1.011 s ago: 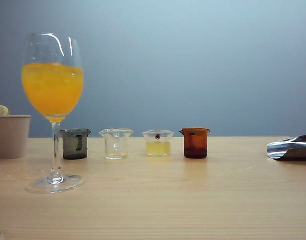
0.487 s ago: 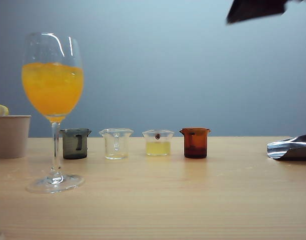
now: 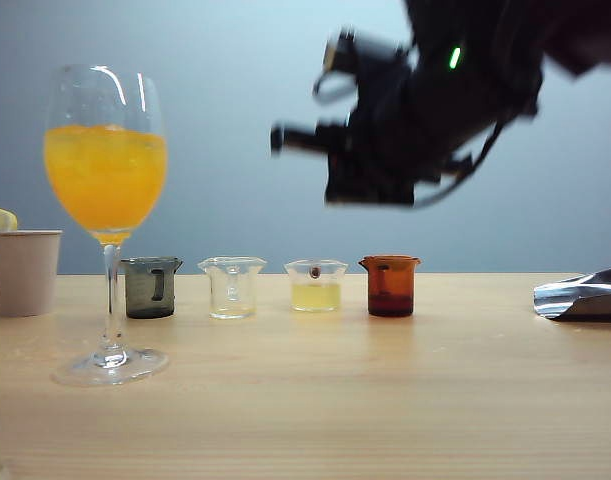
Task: Pick up the third measuring cup from the left, pour the pineapple juice inside into the goblet, and finally put the measuring cup back in its original place.
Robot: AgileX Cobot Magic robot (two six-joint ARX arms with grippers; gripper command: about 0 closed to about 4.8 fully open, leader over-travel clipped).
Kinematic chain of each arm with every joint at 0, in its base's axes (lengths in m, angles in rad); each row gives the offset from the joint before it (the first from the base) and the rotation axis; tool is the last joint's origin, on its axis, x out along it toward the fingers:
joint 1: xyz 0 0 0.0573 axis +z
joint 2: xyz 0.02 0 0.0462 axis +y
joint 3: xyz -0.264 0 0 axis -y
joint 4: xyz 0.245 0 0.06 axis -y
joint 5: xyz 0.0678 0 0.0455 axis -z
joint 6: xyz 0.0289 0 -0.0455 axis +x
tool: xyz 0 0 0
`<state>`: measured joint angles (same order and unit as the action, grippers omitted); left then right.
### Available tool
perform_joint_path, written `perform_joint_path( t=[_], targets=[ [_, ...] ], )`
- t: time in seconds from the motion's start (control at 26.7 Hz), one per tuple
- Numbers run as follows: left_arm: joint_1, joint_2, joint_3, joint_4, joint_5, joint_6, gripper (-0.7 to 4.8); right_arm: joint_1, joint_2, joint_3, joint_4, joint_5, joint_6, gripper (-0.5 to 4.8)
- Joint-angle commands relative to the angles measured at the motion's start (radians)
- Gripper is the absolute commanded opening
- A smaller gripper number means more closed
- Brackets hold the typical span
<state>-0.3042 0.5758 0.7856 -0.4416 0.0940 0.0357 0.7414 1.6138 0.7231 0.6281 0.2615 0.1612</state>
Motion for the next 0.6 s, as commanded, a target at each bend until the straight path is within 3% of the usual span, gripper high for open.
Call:
perform_joint_path(
  t=[0.04, 0.07, 0.11, 0.15, 0.19, 0.3, 0.41, 0.6],
  targets=[
    [0.0, -0.002, 0.004, 0.008, -0.004, 0.021, -0.05, 0.001, 0.132, 0.004, 0.148, 0.008, 0.016, 1.13],
    [0.0, -0.002, 0.004, 0.008, -0.003, 0.021, -0.06, 0.001, 0.168, 0.006, 0.186, 0.008, 0.036, 2.25],
    [0.0, -0.002, 0.004, 0.007, -0.003, 0.021, -0.06, 0.001, 0.194, 0.011, 0.208, 0.008, 0.048, 3.02],
    [0.0, -0.002, 0.004, 0.006, -0.003, 0.021, -0.06, 0.001, 0.221, 0.019, 0.216, 0.006, 0.055, 3.73],
    [0.0, -0.002, 0.004, 0.006, -0.003, 0.021, -0.06, 0.001, 0.24, 0.031, 0.213, 0.006, 0.056, 4.0],
    [0.0, -0.002, 0.004, 0.004, -0.003, 0.021, -0.06, 0.001, 0.304, 0.077, 0.213, 0.005, 0.055, 4.16],
    [0.0, -0.002, 0.004, -0.014, -0.003, 0.021, -0.06, -0.002, 0.364, 0.135, 0.213, 0.008, 0.045, 4.79],
    [0.0, -0.002, 0.004, -0.034, -0.003, 0.021, -0.06, -0.015, 0.441, 0.225, 0.193, 0.016, 0.044, 4.79]
  ],
)
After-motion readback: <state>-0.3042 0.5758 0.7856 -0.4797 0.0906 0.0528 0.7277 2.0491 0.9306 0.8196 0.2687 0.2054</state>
